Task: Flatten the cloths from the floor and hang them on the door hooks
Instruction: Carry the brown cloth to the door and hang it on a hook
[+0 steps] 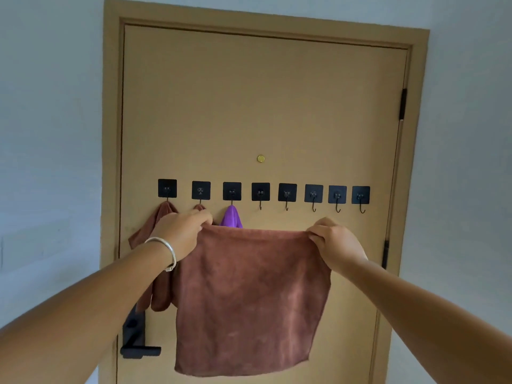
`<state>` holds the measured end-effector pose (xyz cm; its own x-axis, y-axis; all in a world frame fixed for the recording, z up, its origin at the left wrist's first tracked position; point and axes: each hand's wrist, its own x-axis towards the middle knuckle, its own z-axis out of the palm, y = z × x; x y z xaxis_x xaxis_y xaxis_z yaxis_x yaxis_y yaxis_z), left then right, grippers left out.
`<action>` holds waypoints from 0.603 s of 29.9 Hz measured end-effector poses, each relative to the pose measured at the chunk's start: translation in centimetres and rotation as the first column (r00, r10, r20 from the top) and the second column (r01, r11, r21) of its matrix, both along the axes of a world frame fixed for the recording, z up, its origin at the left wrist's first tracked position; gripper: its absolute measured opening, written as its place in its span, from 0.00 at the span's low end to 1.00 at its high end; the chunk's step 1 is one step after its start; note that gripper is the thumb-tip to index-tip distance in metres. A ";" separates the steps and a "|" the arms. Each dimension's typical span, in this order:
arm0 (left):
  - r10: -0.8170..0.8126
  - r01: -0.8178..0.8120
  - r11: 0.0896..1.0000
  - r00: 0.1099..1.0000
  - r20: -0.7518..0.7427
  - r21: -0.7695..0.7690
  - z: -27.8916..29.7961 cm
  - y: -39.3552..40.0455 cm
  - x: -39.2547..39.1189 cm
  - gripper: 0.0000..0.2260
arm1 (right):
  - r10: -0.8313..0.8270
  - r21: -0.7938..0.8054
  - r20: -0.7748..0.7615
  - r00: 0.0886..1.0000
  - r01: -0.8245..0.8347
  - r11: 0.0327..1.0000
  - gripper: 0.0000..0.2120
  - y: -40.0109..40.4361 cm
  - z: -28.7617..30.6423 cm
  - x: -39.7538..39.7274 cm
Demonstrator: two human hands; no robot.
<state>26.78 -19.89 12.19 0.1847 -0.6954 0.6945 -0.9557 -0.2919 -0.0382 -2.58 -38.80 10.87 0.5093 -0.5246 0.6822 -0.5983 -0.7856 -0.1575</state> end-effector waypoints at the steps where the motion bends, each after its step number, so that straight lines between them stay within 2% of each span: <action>1: -0.004 0.004 1.000 1.000 0.028 -0.006 0.1 -1.0 0.5 0.15 | 0.006 -0.006 0.013 1.000 -0.006 1.000 0.12 -0.9 0.2 0.8; 5: -0.077 0.080 0.997 0.966 0.248 -0.002 0.7 -4.5 2.5 0.22 | 0.030 -0.055 0.037 0.999 -0.028 0.998 0.13 -4.8 0.9 3.5; 9: -0.059 0.018 0.993 0.926 0.373 0.113 0.9 -8.0 3.9 0.22 | 0.013 -0.158 -0.086 0.996 -0.026 0.987 0.12 -8.5 1.9 5.9; 11: -0.007 -0.049 0.989 0.924 0.382 0.138 1.4 -10.1 4.1 0.25 | -0.002 -0.245 -0.202 0.979 -0.048 0.968 0.13 -10.4 2.5 6.8; 14: 0.050 -0.109 0.983 0.932 0.359 0.146 2.7 -13.6 4.5 0.33 | 0.004 -0.378 -0.412 0.911 -0.176 0.909 0.16 -13.6 3.5 8.3; 16: 0.079 -0.146 0.975 0.932 0.355 0.168 3.2 -15.7 5.0 0.36 | 0.013 -0.394 -0.470 0.883 -0.223 0.892 0.23 -15.6 4.1 9.4; 18: 0.102 -0.177 0.966 0.930 0.352 0.188 3.6 -17.6 5.4 0.37 | 0.023 -0.369 -0.462 0.887 -0.216 0.904 0.27 -17.2 4.5 10.7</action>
